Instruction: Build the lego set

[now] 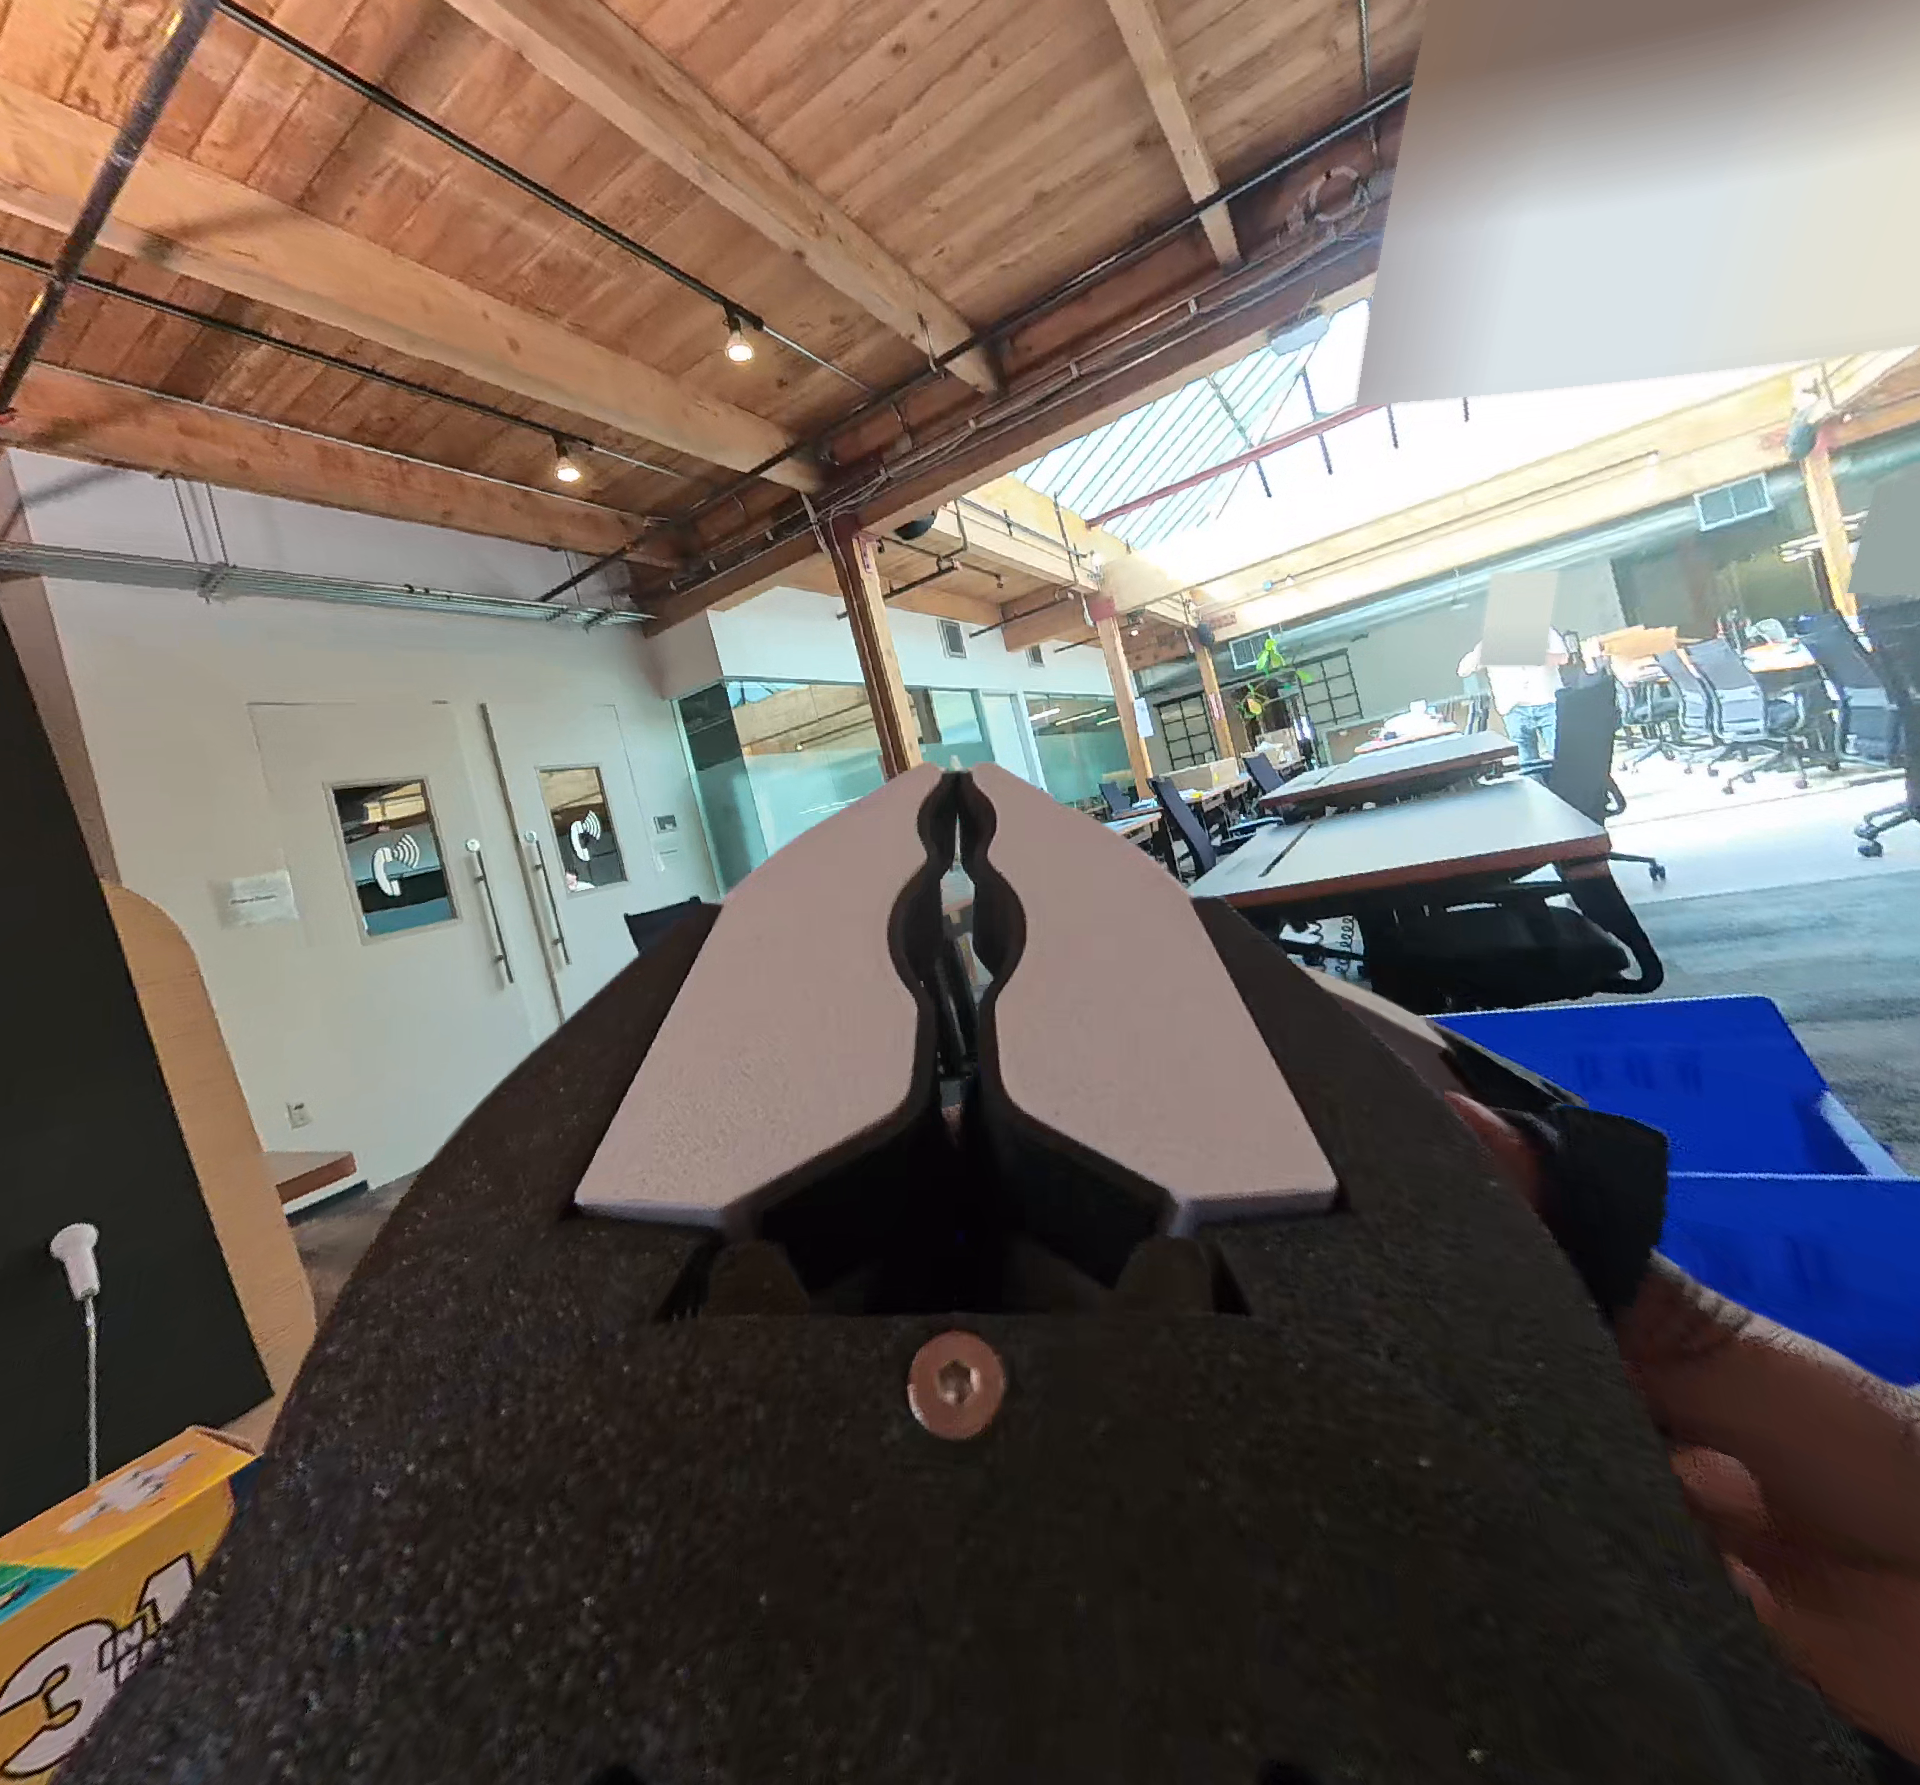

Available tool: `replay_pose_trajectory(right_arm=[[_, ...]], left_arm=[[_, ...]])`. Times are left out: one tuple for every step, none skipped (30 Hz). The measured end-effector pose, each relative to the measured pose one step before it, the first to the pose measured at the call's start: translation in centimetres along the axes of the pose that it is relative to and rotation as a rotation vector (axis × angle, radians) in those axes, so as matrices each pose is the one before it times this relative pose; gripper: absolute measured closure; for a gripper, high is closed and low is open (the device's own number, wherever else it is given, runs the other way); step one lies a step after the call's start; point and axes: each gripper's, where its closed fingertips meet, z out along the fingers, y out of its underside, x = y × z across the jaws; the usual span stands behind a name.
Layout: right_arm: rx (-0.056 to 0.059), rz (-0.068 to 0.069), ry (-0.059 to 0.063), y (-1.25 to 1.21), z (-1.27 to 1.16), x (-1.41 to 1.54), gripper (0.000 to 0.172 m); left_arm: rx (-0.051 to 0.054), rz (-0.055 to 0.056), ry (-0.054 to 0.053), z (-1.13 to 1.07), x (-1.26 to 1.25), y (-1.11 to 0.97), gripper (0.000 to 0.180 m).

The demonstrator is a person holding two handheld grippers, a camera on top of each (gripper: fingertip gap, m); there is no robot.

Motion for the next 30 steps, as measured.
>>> replay_pose_trajectory(right_arm=[[0.0050, -0.0555, -0.0034, -0.210, 0.056, -0.207, 0.138], [-0.0046, -0.0413, 0.0013, -0.125, 0.032, -0.203, 0.146], [0.0054, -0.0364, -0.0053, -0.295, -0.028, -0.364, 0.157], [0.0114, -0.0397, 0.0012, -0.513, -0.077, -0.303, 0.161], [0.0118, -0.0457, 0.0140, -0.682, -0.150, -0.131, 0.162], [0.0002, -0.0469, 0.0102, -0.670, -0.183, -0.086, 0.162], [-0.0123, -0.0359, 0.0119, -0.570, -0.200, 0.048, 0.162], [-0.0136, -0.0271, 0.0188, -0.562, -0.237, 0.241, 0.163], [-0.0198, -0.0345, 0.0326, -0.555, -0.257, 0.510, 0.163], [-0.0348, -0.0600, 0.0463, -0.495, -0.266, 0.809, 0.162], [-0.0502, -0.0831, 0.0530, -0.397, -0.269, 1.056, 0.163], [-0.0550, -0.0772, 0.0633, -0.266, -0.312, 1.411, 0.163], [-0.0643, -0.0521, 0.0655, 0.029, -0.269, 1.653, 0.163], [-0.0603, -0.0327, 0.0632, 0.142, -0.228, 1.725, 0.163], [-0.0462, -0.0347, 0.0627, 0.111, -0.163, 1.703, 0.162], [-0.0684, -0.0393, 0.0705, 0.452, 0.001, 1.765, 0.162], [-0.0945, -0.0255, 0.0640, 0.835, 0.269, 1.565, 0.163], [-0.1109, -0.0202, 0.0464, 0.993, 0.518, 1.082, 0.163], [-0.1182, -0.0225, 0.0552, 0.979, 0.616, 0.873, 0.163], [-0.1233, -0.0354, 0.0442, 0.913, 0.669, 0.476, 0.163], [-0.1158, -0.0383, 0.0242, 0.726, 0.704, 0.051, 0.163], [-0.0958, -0.0392, 0.0172, 0.402, 0.686, -0.087, 0.162], [-0.0996, -0.0398, 0.0158, 0.397, 0.707, -0.063, 0.163], [-0.1136, -0.0418, 0.0139, 0.515, 0.771, 0.000, 0.162], [-0.1059, -0.0483, 0.0300, 0.334, 0.800, 0.322, 0.162], [-0.0763, -0.0547, 0.0533, -0.081, 0.787, 0.684, 0.162], [-0.0821, -0.0519, 0.0472, -0.005, 0.836, 0.651, 0.162], [-0.1166, -0.0445, 0.0151, 0.468, 0.924, 0.246, 0.162], [-0.1391, -0.0406, -0.0135, 0.776, 0.952, -0.138, 0.162], [-0.1396, -0.0470, -0.0244, 0.776, 0.927, -0.304, 0.162]], left_arm=[[0.0051, -0.0017, 0.0003, -0.008, 0.079, -0.004, 0.180], [-0.0015, -0.0097, 0.0089, 0.050, 0.188, 0.145, 0.180], [-0.0105, -0.0076, 0.0078, 0.078, 0.143, 0.303, 0.180], [-0.0210, 0.0060, 0.0035, 0.088, 0.021, 0.432, 0.180], [-0.0314, 0.0199, 0.0009, 0.068, -0.147, 0.443, 0.180], [-0.0382, 0.0228, 0.0070, 0.008, -0.214, 0.375, 0.180], [-0.0457, 0.0117, 0.0087, -0.043, -0.332, 0.354, 0.177], [-0.0518, 0.0059, 0.0139, -0.119, -0.392, 0.366, 0.174], [-0.0687, 0.0035, 0.0070, -0.224, -0.563, 0.564, 0.169], [-0.0794, 0.0066, -0.0056, -0.337, -0.751, 0.702, 0.163], [-0.0754, 0.0106, -0.0065, -0.452, -0.729, 0.703, 0.160], [-0.0571, 0.0056, -0.0044, -0.515, -0.621, 0.510, 0.157], [-0.0307, 0.0007, -0.0021, -0.560, -0.493, 0.191, 0.157], [-0.0079, -0.0013, -0.0032, -0.543, -0.412, -0.099, 0.157], [0.0086, 0.0002, -0.0099, -0.530, -0.416, -0.330, 0.157], [0.0168, 0.0055, -0.0141, -0.471, -0.394, -0.420, 0.157], [0.0150, 0.0108, -0.0149, -0.391, -0.341, -0.362, 0.157], [0.0073, 0.0162, -0.0101, -0.288, -0.233, -0.230, 0.157], [0.0004, 0.0172, -0.0042, -0.216, -0.129, -0.098, 0.157], [-0.0034, 0.0131, -0.0017, -0.139, -0.070, -0.012, 0.157], [-0.0038, 0.0058, -0.0040, -0.085, -0.065, 0.018, 0.158], [0.0002, 0.0025, -0.0028, -0.023, -0.020, -0.010, 0.158], [0.0045, 0.0026, 0.0041, 0.003, 0.098, -0.067, 0.158], [0.0045, 0.0005, 0.0069, 0.040, 0.144, -0.071, 0.158], [0.0031, 0.0001, 0.0055, 0.037, 0.136, -0.055, 0.158], [0.0039, 0.0019, 0.0039, 0.034, 0.124, -0.064, 0.158], [0.0045, 0.0033, 0.0050, 0.024, 0.140, -0.080, 0.158], [0.0026, 0.0039, 0.0053, -0.001, 0.131, -0.075, 0.158], [0.0010, 0.0045, 0.0043, -0.017, 0.102, -0.062, 0.158], [0.0012, 0.0053, 0.0031, -0.042, 0.065, -0.062, 0.158]])
